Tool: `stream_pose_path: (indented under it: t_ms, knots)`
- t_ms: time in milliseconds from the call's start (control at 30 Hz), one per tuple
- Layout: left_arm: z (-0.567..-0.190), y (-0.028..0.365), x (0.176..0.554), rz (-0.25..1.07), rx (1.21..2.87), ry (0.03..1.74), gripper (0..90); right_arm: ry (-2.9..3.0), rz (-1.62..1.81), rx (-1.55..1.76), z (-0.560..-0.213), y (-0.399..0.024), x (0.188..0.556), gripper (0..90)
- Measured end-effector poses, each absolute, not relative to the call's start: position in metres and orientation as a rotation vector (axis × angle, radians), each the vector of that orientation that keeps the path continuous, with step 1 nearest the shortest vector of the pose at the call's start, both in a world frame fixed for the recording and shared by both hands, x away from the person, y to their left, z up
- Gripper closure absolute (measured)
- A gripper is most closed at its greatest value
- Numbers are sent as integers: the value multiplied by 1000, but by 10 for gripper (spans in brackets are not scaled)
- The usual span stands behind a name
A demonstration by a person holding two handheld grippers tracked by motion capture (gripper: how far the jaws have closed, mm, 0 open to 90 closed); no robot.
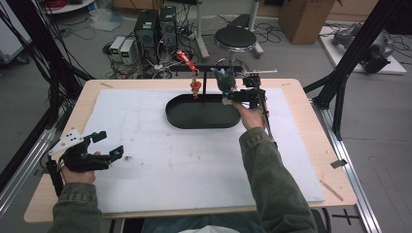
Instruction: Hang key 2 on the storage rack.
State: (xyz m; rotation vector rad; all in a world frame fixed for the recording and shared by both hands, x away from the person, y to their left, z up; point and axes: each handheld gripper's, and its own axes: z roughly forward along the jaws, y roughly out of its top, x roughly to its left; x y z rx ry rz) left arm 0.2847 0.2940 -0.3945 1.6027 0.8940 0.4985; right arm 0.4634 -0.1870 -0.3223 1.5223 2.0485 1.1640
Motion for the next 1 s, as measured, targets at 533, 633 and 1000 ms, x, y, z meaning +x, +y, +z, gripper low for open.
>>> stream_pose_path:
  t_ms: [533,633,1000]
  knots:
    - [-395,294,285,490,1602,890,56,2189,1096,1328,-322,-191,458,8]
    - [-395,294,285,491,1601,889,56,2209,1106,1274,-319,-193,453,8]
    - [-395,294,285,496,1602,889,56,2196,1109,1158,-321,-210,431,9]
